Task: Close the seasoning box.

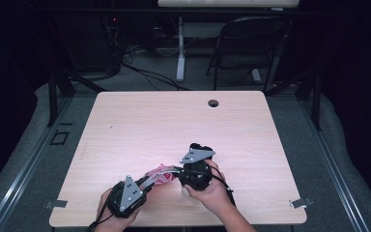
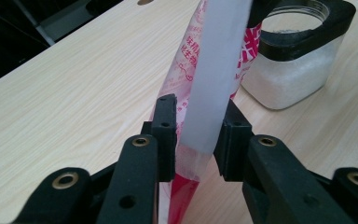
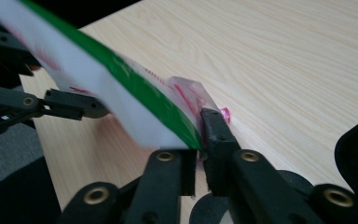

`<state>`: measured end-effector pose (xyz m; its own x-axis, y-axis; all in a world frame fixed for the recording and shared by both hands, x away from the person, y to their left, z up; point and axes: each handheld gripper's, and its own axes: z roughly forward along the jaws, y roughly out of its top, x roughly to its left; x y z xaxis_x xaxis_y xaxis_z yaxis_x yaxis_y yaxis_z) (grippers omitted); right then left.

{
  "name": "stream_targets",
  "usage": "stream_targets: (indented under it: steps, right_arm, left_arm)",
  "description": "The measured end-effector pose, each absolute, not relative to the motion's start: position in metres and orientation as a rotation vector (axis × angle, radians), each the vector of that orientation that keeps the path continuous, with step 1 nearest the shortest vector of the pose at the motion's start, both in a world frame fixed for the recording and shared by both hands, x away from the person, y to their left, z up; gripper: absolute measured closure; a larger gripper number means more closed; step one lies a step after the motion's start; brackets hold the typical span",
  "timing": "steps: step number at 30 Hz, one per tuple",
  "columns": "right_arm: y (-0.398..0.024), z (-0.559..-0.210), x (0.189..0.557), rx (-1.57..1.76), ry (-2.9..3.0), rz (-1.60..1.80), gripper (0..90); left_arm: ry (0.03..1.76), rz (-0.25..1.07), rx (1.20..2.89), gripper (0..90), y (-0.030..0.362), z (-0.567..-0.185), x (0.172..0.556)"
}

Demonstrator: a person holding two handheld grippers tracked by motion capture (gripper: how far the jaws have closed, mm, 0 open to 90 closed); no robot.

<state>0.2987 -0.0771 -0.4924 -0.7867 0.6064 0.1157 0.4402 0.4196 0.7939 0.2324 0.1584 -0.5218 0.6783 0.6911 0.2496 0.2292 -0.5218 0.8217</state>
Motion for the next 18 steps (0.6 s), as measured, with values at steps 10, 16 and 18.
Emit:
stream_targets:
  steps: [10,16,18]
  right_arm:
    - [-0.084,-0.486,0.298,0.957,2.447,1.427,66.1]
    - [-0.087,-0.485,0.299,0.969,2.451,1.445,56.3]
    - [-0.088,-0.485,0.299,0.977,2.441,1.452,54.7]
  left_arm:
    - [0.733,0.692,2.054,78.2,0.163,-0.523,0.234]
    - [0.759,0.652,2.035,80.1,0.167,-0.522,0.236]
    - [0.769,0.642,2.026,80.7,0.169,-0.522,0.237]
